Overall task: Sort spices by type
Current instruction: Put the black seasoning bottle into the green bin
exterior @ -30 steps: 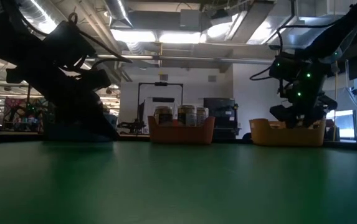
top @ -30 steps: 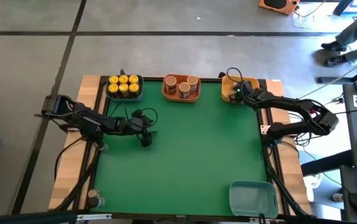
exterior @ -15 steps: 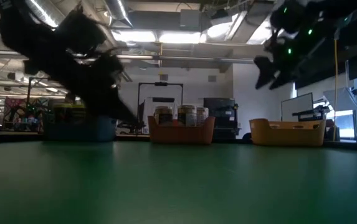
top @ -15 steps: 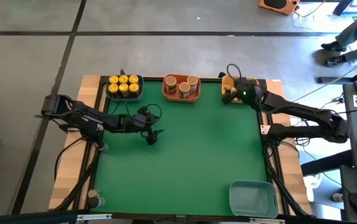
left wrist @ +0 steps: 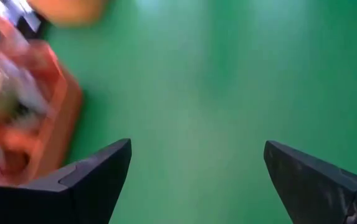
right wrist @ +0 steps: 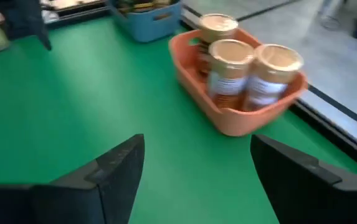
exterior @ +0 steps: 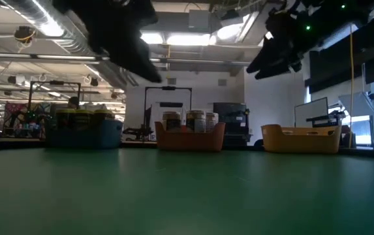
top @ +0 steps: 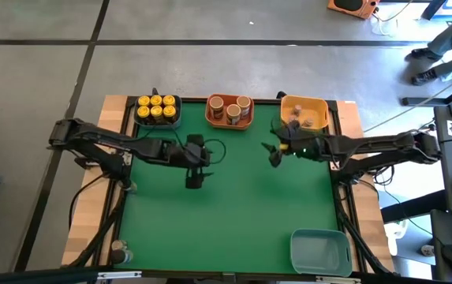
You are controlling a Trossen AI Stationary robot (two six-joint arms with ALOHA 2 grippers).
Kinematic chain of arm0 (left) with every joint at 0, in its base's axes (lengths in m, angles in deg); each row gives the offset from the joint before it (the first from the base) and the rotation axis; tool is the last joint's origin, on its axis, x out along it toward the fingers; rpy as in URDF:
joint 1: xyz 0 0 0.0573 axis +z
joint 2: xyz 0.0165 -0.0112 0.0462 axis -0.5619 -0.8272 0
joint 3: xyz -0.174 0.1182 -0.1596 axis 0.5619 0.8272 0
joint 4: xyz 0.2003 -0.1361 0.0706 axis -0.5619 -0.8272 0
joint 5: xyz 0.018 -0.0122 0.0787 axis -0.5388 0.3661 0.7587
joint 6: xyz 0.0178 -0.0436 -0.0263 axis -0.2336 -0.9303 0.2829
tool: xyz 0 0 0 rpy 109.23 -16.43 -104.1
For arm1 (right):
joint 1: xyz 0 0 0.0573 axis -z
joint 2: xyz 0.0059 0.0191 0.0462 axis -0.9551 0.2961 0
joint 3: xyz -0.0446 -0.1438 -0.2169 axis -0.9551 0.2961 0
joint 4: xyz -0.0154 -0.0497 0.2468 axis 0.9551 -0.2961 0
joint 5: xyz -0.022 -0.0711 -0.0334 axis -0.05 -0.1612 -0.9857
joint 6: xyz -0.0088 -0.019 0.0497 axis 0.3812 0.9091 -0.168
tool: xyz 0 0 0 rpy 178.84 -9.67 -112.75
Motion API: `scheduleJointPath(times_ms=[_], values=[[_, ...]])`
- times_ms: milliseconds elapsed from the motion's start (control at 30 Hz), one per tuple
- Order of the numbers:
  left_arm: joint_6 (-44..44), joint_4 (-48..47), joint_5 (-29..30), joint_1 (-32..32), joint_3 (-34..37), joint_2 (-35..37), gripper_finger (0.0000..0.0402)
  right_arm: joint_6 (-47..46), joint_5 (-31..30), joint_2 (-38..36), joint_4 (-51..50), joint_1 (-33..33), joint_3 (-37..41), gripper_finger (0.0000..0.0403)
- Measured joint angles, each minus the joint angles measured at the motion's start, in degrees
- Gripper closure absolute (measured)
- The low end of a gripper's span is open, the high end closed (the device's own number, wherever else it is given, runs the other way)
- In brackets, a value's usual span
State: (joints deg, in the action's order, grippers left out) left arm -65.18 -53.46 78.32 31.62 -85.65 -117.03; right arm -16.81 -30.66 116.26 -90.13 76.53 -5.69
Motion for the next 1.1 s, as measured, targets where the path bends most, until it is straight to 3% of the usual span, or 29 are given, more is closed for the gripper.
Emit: scheduleJointPath(times_ms=[233, 467, 767, 867, 1100], values=[[-15.5, -36.1, -0.1, -6.7, -8.5, 0.0, 0.0036, 4.2, -0.7, 5.2, 7.6, -5.7, 0.0, 0.0111], [-29.1, -60.2, -0.3, -12.7, -8.4, 2.7, 0.0036, 8.3, -0.2, 12.6, 18.8, -6.0, 0.0, 0.0111], [-41.3, -67.2, -0.6, -17.8, -4.5, 17.4, 0.0036, 9.1, -0.6, 20.8, 27.0, -6.0, 0.0, 0.0111], [-45.3, -68.3, -3.1, -19.4, -1.8, 21.6, 0.0036, 8.8, -0.6, 22.3, 28.4, -6.0, 0.0, 0.0111], [-48.0, -68.1, -8.3, -24.5, 4.3, 24.6, 0.0037, 8.7, -0.7, 22.6, 29.2, -6.0, 0.0, 0.0111]])
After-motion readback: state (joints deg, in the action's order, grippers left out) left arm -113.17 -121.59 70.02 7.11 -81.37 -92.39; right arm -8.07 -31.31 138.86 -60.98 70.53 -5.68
